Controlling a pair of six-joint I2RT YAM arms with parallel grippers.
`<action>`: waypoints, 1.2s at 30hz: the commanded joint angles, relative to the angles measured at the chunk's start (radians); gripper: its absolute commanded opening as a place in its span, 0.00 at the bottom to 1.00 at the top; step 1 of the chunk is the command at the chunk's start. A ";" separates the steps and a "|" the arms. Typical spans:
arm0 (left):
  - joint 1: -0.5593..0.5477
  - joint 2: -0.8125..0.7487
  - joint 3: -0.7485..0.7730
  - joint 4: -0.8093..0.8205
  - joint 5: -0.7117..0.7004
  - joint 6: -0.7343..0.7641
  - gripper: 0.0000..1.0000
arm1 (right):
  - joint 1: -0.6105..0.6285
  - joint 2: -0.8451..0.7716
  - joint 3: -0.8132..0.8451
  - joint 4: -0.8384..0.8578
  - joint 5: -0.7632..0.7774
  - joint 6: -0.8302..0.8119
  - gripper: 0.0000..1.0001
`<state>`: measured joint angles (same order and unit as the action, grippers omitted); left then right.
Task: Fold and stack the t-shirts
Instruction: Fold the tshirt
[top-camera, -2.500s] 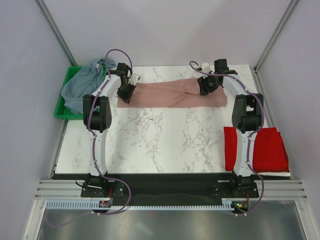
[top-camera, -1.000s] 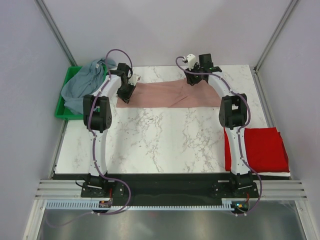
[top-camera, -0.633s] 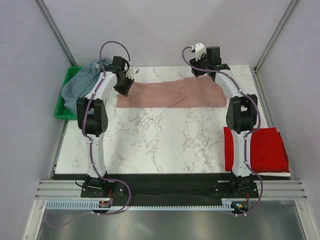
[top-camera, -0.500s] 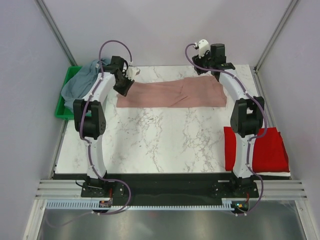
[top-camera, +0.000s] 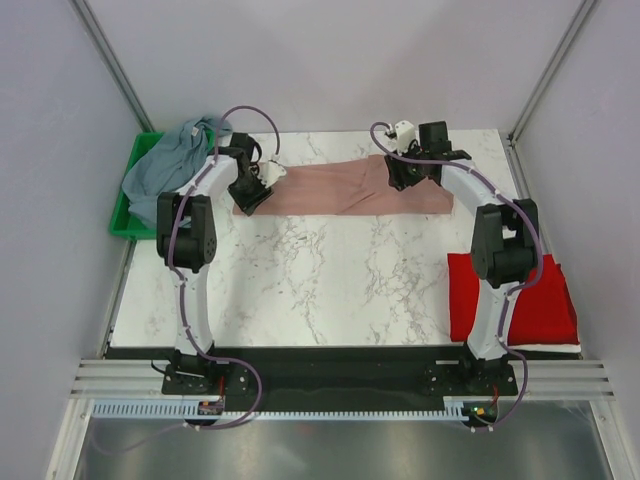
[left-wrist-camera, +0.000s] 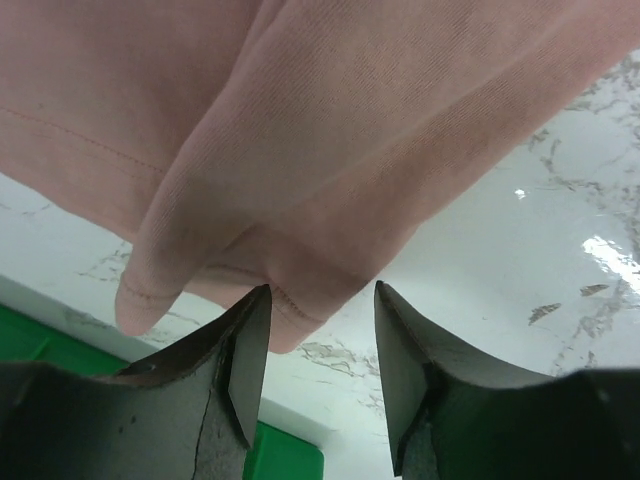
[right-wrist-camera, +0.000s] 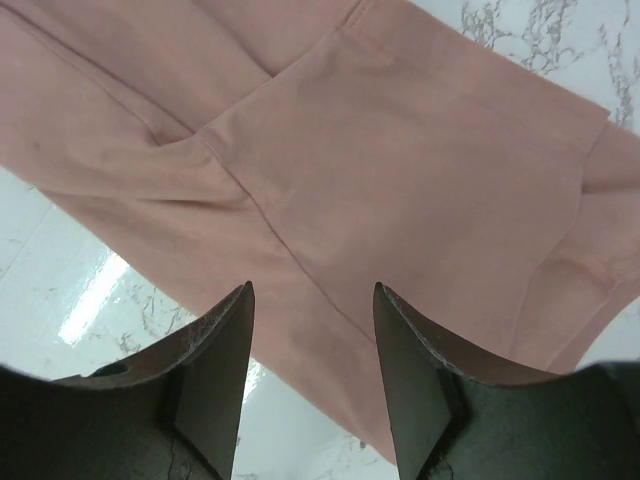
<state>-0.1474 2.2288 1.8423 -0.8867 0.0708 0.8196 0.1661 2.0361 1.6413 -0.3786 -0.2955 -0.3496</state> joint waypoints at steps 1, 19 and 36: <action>-0.003 0.043 0.049 0.006 -0.032 0.073 0.53 | 0.001 -0.103 -0.037 0.014 -0.042 0.021 0.59; -0.158 -0.294 -0.274 -0.167 0.003 0.015 0.02 | -0.004 0.079 0.092 -0.066 0.257 -0.068 0.56; -0.487 -0.520 -0.525 -0.368 0.242 -0.233 0.06 | 0.024 0.424 0.477 -0.226 0.262 -0.101 0.55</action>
<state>-0.5755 1.8008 1.3437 -1.2167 0.2108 0.6926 0.1719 2.4107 2.0438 -0.5468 -0.0441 -0.4435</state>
